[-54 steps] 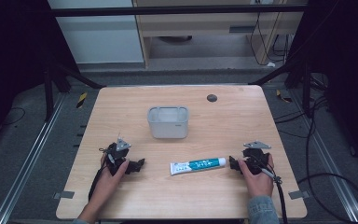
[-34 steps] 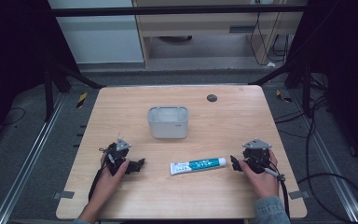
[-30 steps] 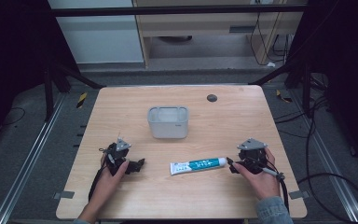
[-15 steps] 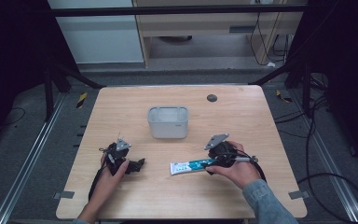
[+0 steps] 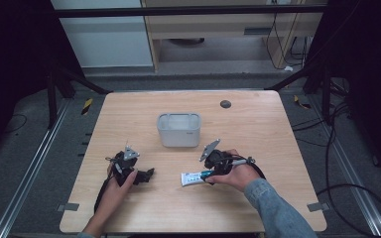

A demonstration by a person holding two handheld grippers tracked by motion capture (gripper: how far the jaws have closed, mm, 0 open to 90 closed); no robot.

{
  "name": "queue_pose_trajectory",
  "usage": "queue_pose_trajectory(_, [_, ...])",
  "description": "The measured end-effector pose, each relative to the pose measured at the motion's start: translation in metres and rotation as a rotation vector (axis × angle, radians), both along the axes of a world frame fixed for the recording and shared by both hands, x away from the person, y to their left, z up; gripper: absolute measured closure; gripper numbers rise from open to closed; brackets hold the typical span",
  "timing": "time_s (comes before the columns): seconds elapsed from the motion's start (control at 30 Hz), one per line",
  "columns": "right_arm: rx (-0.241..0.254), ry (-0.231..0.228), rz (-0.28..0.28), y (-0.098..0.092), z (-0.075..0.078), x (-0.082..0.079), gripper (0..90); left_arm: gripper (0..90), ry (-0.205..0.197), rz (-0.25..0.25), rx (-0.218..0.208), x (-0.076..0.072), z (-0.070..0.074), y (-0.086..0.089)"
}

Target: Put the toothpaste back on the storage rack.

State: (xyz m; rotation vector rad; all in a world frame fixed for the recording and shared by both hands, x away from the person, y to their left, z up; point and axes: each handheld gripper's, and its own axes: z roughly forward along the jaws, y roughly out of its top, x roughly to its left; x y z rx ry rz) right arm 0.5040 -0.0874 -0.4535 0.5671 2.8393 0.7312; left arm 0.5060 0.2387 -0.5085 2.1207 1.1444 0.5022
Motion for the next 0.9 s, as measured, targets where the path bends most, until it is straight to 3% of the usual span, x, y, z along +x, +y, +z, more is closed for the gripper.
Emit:
queue_pose_trajectory(0.2, [0.007,0.026,0.043,0.008,-0.004,0.001,41.7,0.0,-0.002,-0.003,0.000,0.001,0.000,0.000])
queue_pose_trajectory(0.53, [-0.063,0.039,0.095,0.017,-0.007,0.005,43.1,0.0,-0.003,-0.002,0.000,0.001,0.000,0.000])
queue_pose_trajectory(0.73, [-0.070,0.049,0.127,0.022,-0.006,0.008,44.6,0.0,-0.003,-0.004,0.000,0.001,0.000,-0.001])
queue_pose_trajectory(0.9, [-0.087,0.057,0.124,0.024,-0.007,0.009,44.8,0.0,-0.003,-0.004,0.000,0.001,0.000,-0.001])
